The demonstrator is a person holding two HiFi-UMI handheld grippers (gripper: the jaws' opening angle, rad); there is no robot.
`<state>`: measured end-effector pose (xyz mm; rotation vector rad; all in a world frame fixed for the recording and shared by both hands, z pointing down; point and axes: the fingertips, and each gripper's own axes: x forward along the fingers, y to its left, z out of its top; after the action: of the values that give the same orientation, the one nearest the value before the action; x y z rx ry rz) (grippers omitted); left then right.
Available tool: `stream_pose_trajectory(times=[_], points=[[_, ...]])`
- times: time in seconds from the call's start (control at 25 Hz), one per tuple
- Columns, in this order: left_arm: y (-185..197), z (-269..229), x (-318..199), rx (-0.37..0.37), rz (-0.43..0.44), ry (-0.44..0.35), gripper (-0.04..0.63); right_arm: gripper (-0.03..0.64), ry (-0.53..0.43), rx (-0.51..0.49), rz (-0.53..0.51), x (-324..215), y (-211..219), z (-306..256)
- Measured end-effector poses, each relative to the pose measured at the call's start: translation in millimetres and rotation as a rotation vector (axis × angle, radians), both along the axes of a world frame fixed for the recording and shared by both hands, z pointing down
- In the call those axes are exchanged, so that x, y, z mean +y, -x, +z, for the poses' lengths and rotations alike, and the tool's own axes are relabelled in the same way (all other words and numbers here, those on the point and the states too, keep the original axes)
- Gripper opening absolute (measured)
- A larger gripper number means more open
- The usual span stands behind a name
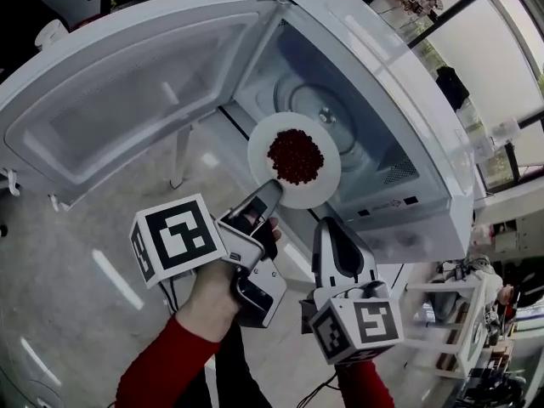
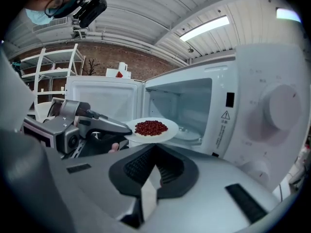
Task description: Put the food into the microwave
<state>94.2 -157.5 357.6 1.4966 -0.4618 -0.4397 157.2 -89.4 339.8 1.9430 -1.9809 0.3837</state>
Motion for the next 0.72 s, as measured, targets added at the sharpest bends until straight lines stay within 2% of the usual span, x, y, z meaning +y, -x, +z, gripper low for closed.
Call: stream_pose_trajectory(times=[0.2,0.36,0.72], points=[[-20,-2,-30,-0.026,0.019,-0.009,0.025,0.012,0.003,0.002,-0.004,-22,-11,-1],[-28,-5,-40,-0.046,0.037,-0.020,0.025,0.012,-0.051,0.011,-0.022,-33,-14,-10],[-60,-10,-77,-0.075,0.069,-0.046,0.025,0.012,-0.034,0.051,-0.002,-57,-23,-22]])
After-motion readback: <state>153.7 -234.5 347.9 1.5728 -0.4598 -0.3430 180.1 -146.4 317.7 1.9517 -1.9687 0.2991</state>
